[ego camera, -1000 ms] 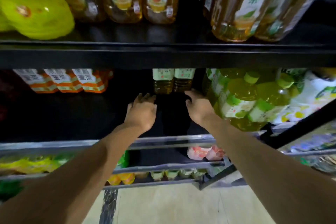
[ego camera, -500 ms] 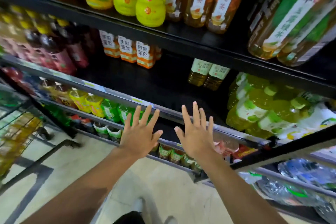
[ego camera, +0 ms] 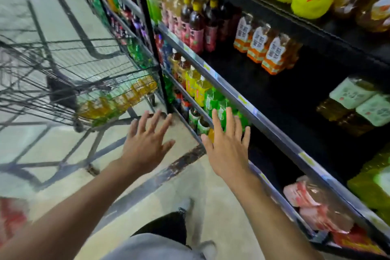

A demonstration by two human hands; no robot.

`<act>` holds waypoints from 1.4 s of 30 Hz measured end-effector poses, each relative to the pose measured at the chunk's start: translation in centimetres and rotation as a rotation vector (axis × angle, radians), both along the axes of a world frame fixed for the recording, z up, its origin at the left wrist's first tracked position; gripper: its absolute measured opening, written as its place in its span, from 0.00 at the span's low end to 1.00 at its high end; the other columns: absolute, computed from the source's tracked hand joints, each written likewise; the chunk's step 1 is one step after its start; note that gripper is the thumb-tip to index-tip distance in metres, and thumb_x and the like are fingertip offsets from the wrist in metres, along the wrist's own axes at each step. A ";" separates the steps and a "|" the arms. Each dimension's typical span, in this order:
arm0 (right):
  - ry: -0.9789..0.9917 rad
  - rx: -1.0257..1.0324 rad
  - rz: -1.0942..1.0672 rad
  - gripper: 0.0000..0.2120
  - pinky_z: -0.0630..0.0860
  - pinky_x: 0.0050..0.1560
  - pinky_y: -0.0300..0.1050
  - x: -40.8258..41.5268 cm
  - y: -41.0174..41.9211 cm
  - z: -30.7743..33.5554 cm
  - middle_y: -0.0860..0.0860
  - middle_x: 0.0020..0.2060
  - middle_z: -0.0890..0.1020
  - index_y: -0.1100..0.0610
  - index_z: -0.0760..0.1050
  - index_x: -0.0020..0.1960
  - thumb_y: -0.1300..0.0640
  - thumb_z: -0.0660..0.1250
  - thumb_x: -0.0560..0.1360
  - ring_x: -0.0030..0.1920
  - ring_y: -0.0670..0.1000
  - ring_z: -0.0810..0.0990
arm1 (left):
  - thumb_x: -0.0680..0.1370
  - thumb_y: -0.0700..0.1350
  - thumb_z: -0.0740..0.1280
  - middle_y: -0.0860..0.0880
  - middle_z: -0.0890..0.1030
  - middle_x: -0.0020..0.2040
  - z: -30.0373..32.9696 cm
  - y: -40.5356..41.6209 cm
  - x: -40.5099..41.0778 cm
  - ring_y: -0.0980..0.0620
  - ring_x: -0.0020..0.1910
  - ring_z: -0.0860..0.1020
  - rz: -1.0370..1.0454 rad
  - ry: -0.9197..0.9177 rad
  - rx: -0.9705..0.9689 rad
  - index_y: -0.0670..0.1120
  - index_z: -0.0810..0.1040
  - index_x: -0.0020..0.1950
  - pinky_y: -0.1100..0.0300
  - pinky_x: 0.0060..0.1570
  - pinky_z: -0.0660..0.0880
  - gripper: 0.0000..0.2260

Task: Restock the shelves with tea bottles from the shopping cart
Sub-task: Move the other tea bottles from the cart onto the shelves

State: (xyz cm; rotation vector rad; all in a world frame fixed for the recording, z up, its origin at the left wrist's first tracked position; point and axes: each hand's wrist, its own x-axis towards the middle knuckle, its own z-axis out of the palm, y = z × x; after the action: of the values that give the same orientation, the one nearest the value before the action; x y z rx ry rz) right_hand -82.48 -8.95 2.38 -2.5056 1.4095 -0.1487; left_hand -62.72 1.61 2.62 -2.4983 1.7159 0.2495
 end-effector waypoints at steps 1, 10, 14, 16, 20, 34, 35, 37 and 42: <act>0.003 -0.003 0.038 0.34 0.42 0.79 0.66 0.9 0.4 0.2 0.53 0.82 0.40 0.44 0.38 0.82 0.37 0.50 0.83 0.82 0.59 0.43 | 0.78 0.72 0.39 0.51 0.40 0.84 0.2 1.2 0.5 0.43 0.82 0.39 0.053 0.002 -0.008 0.59 0.40 0.83 0.41 0.79 0.44 0.35; 0.037 0.043 0.265 0.33 0.39 0.78 0.64 7.3 1.6 1.9 0.51 0.83 0.40 0.43 0.37 0.82 0.37 0.49 0.83 0.82 0.57 0.42 | 0.80 0.68 0.44 0.48 0.47 0.84 -0.1 7.8 4.9 0.41 0.83 0.45 0.336 0.034 -0.088 0.57 0.45 0.83 0.39 0.78 0.49 0.33; 0.076 0.055 0.315 0.33 0.40 0.79 0.64 11.8 0.4 1.6 0.51 0.82 0.40 0.44 0.40 0.83 0.38 0.50 0.84 0.82 0.57 0.41 | 0.82 0.66 0.46 0.49 0.43 0.84 -1.1 9.1 8.7 0.42 0.83 0.41 0.388 0.033 -0.049 0.57 0.43 0.83 0.41 0.79 0.46 0.32; 0.083 0.071 0.316 0.32 0.41 0.79 0.63 14.9 0.2 1.3 0.52 0.83 0.41 0.44 0.41 0.83 0.39 0.50 0.84 0.82 0.57 0.42 | 0.82 0.66 0.47 0.49 0.45 0.84 -1.2 9.8 11.4 0.42 0.83 0.41 0.405 0.036 -0.056 0.57 0.44 0.83 0.41 0.79 0.46 0.31; 0.079 0.051 0.305 0.33 0.44 0.79 0.64 21.8 0.6 0.4 0.54 0.83 0.44 0.47 0.44 0.83 0.39 0.51 0.84 0.82 0.57 0.44 | 0.83 0.65 0.48 0.49 0.45 0.85 -1.7 10.1 17.4 0.42 0.83 0.43 0.438 0.032 -0.069 0.57 0.44 0.83 0.41 0.79 0.47 0.31; 0.186 0.146 0.396 0.33 0.43 0.79 0.63 39.2 -2.3 -3.3 0.52 0.82 0.41 0.45 0.42 0.83 0.39 0.52 0.84 0.81 0.58 0.43 | 0.81 0.66 0.44 0.49 0.48 0.84 -4.3 7.5 33.1 0.40 0.82 0.46 0.536 0.049 0.003 0.56 0.45 0.83 0.40 0.78 0.50 0.32; 0.195 0.155 0.410 0.33 0.43 0.79 0.63 40.5 -3.0 -3.8 0.52 0.82 0.41 0.45 0.42 0.83 0.39 0.51 0.84 0.81 0.58 0.43 | 0.81 0.66 0.42 0.48 0.49 0.84 -4.7 6.8 34.0 0.40 0.82 0.46 0.549 0.050 0.010 0.56 0.46 0.84 0.40 0.78 0.50 0.32; 0.216 0.176 0.461 0.33 0.43 0.79 0.63 43.3 -4.5 -4.7 0.51 0.82 0.40 0.45 0.40 0.83 0.39 0.50 0.84 0.81 0.58 0.42 | 0.79 0.67 0.38 0.48 0.51 0.84 -5.4 5.5 35.7 0.39 0.82 0.48 0.582 0.061 0.009 0.55 0.47 0.84 0.39 0.77 0.51 0.34; 0.233 0.229 0.619 0.33 0.42 0.79 0.64 51.2 -8.4 -6.1 0.52 0.82 0.38 0.44 0.39 0.82 0.39 0.51 0.84 0.81 0.58 0.40 | 0.83 0.66 0.45 0.48 0.50 0.84 -5.7 1.6 40.0 0.40 0.83 0.47 0.719 0.098 0.022 0.56 0.48 0.84 0.40 0.77 0.52 0.31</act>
State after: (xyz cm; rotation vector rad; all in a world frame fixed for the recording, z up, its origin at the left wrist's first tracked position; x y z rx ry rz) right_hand -31.31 -17.33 -3.73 -2.6812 0.6073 0.4093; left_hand -22.76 3.24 -3.12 -3.0182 0.7529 0.4392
